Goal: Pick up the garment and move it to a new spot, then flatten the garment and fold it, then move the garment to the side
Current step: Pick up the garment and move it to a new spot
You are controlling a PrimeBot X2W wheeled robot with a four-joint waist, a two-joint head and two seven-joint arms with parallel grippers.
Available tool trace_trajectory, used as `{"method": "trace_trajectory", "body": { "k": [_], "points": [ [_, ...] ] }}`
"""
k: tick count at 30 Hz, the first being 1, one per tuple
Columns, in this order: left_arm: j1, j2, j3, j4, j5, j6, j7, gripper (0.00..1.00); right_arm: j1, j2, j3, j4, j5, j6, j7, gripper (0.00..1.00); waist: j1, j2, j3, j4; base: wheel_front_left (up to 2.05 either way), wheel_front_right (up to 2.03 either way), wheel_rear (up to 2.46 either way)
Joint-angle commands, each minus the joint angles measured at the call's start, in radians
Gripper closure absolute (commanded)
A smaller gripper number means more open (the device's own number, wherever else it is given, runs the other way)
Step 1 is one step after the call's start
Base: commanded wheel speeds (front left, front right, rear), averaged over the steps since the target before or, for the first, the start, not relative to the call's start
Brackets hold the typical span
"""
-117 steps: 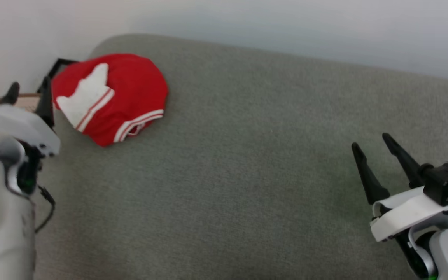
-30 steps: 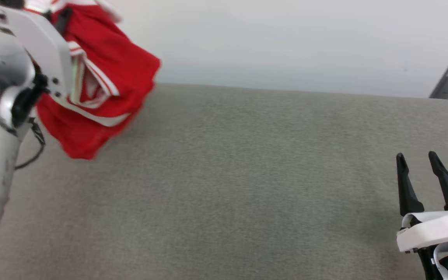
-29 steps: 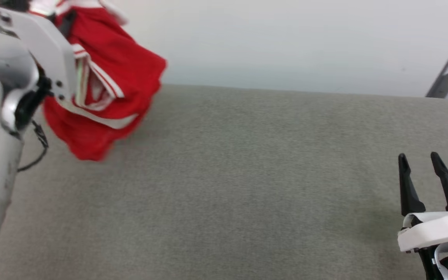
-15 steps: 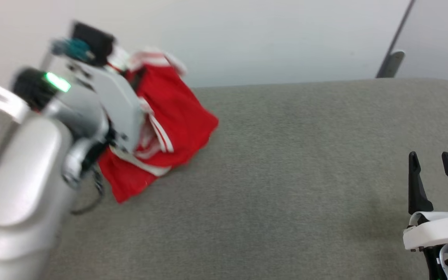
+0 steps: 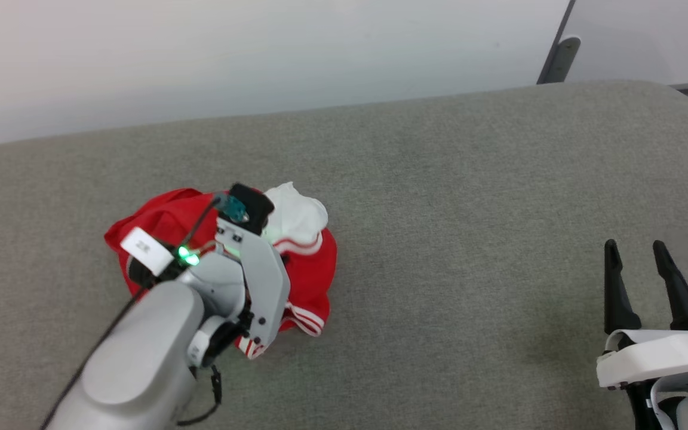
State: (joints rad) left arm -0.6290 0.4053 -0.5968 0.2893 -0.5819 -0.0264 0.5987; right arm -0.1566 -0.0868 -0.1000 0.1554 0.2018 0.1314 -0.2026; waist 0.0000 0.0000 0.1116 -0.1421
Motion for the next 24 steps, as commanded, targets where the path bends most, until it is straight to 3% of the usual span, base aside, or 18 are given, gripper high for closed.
{"method": "trace_trajectory", "body": {
  "k": [1,14,15,16,17,24],
  "points": [
    [0.014,-0.014,-0.006,0.027,-0.009,-0.004,-0.008,1.00,-0.012,0.004,0.005,0.008,0.003,-0.001,-0.008,0.00,0.0000,0.0000,0.011,-0.012,0.00,0.00,0.00],
    [-0.018,-0.127,-0.056,0.305,-0.027,-0.049,-0.076,1.00,-0.041,0.001,0.045,0.056,0.016,-0.001,-0.024,0.00,0.0000,0.0000,0.018,-0.013,0.00,0.00,0.00],
    [-0.024,-0.131,-0.058,0.316,-0.026,-0.053,-0.083,0.77,-0.042,-0.001,0.046,0.058,0.017,-0.001,-0.025,0.00,0.0000,0.0000,0.014,-0.011,0.00,0.00,0.00],
    [-0.029,-0.136,-0.056,0.326,-0.031,-0.056,-0.093,0.31,-0.040,-0.004,0.048,0.060,0.017,-0.001,-0.026,0.00,0.0000,0.0000,0.008,-0.008,0.00,0.00,0.00],
    [-0.033,-0.138,-0.054,0.335,-0.035,-0.061,-0.100,0.00,-0.038,-0.007,0.049,0.063,0.019,-0.001,-0.026,0.00,0.0000,0.0000,0.002,-0.005,0.00,0.00,0.00],
    [-0.041,-0.126,-0.046,0.337,-0.060,-0.079,-0.136,0.00,-0.009,-0.021,0.056,0.073,0.021,-0.001,-0.019,0.00,0.0000,0.0000,-0.057,0.025,0.00,0.00,0.00]
  ]
}}
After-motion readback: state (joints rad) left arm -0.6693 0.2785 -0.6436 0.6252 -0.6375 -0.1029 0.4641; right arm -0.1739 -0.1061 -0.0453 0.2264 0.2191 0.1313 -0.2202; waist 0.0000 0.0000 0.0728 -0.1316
